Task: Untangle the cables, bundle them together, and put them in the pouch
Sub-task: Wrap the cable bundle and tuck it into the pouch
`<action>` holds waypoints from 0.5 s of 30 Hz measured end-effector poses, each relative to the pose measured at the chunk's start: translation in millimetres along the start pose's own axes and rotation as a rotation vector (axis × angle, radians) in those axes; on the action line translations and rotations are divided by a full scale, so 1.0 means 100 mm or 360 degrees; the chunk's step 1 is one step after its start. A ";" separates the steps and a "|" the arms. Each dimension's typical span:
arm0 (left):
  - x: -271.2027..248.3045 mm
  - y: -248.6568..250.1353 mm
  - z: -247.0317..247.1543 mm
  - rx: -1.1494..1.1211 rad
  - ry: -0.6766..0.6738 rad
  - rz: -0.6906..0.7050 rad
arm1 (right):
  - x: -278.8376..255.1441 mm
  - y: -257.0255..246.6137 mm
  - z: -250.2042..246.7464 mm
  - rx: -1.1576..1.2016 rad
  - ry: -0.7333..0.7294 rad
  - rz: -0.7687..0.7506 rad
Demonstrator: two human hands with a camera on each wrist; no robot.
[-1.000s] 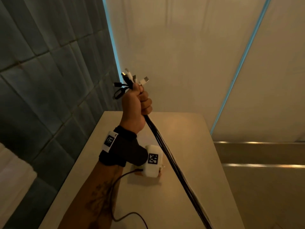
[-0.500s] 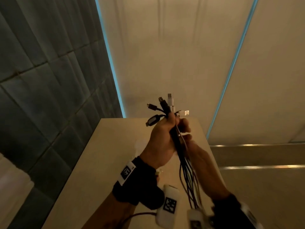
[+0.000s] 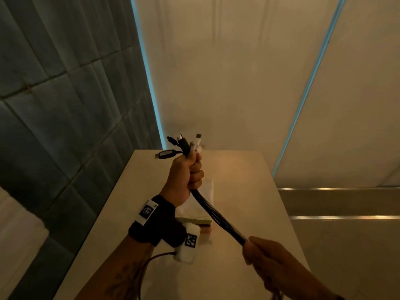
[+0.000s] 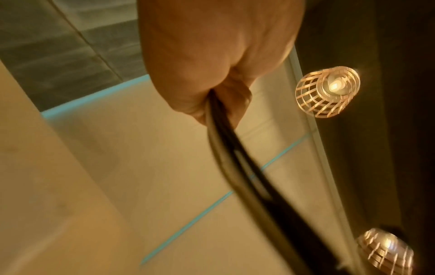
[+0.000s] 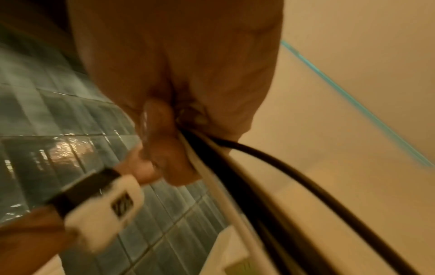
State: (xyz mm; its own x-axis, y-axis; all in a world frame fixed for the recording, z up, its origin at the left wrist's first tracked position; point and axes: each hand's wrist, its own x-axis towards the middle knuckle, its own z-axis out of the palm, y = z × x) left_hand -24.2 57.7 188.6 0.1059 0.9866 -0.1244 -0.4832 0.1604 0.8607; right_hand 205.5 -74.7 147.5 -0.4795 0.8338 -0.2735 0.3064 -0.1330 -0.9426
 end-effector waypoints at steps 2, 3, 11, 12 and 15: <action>-0.06 -0.08 -0.07 0.0162 -0.0009 -0.0004 | -0.11 -0.21 -0.18 -0.0323 0.0017 -0.0135; -0.10 -0.12 -0.09 0.0230 -0.0040 -0.0012 | -0.13 -0.35 -0.28 -0.0450 0.0049 -0.0234; -0.58 -0.28 0.16 0.0568 -0.0596 -0.0136 | 0.44 -1.05 -0.75 -0.0895 0.0505 -0.0720; -0.60 -0.26 0.18 0.0611 -0.0641 -0.0154 | 0.52 -1.06 -0.77 -0.0923 0.0504 -0.0722; -0.63 -0.23 0.21 0.0800 -0.0678 -0.0173 | 0.70 -1.07 -0.74 -0.1020 0.0482 -0.0709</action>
State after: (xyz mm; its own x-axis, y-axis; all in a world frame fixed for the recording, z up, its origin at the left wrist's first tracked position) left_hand -1.3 -8.4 187.1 0.5151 0.8506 -0.1061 0.0027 0.1221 0.9925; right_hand 200.0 37.8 243.2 -0.4530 0.8562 0.2484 0.5923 0.4973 -0.6339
